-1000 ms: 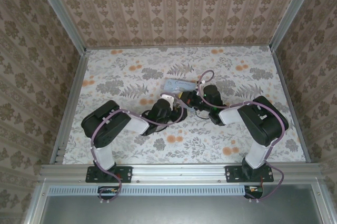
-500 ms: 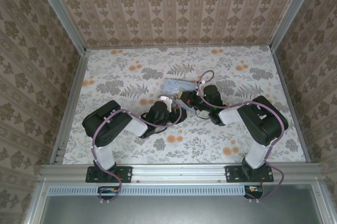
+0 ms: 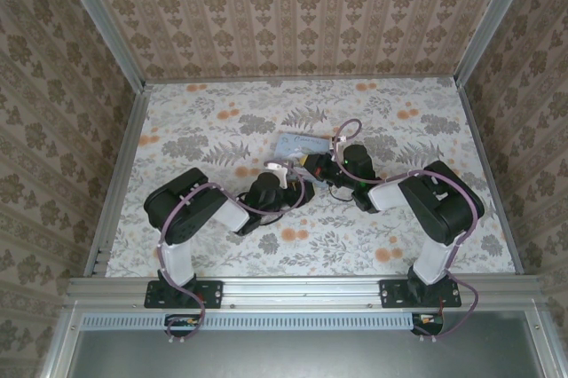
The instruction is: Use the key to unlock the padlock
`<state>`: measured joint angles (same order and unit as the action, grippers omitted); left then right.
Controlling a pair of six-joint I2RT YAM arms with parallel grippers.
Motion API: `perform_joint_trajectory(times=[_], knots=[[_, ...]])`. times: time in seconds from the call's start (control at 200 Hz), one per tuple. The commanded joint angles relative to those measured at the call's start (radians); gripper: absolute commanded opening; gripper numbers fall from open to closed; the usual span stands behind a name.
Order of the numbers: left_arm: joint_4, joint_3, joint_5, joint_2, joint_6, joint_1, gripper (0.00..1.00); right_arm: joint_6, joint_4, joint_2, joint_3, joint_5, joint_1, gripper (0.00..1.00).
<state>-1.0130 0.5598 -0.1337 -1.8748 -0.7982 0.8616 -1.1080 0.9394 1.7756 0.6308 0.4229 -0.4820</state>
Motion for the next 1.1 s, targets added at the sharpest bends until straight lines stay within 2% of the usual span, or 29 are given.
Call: perform_joint_trajectory(times=[0.0,0.185,0.48,0.885,1.01,1.095], knots=[[-0.074,-0.016,-0.021,-0.008,-0.036,0.001,0.52,-0.013,-0.033,0.033,-0.025,-0.001,-0.003,0.0],[-0.085,-0.027,-0.004,-0.003,-0.048,0.008,0.51,-0.014,-0.033,0.035,-0.023,0.001,-0.003,0.0],[-0.121,-0.005,0.029,-0.073,-0.084,0.004,0.5,-0.016,-0.026,0.041,-0.028,0.001,-0.003,0.0],[-0.178,-0.004,0.05,-0.093,-0.103,0.007,0.35,-0.019,-0.011,0.057,-0.029,0.006,-0.001,0.0],[-0.222,-0.014,0.058,-0.093,-0.108,0.012,0.36,-0.02,-0.007,0.061,-0.028,0.007,-0.001,0.0],[-0.228,-0.013,0.059,-0.09,-0.114,0.015,0.45,-0.02,-0.006,0.063,-0.028,0.007,0.001,0.0]])
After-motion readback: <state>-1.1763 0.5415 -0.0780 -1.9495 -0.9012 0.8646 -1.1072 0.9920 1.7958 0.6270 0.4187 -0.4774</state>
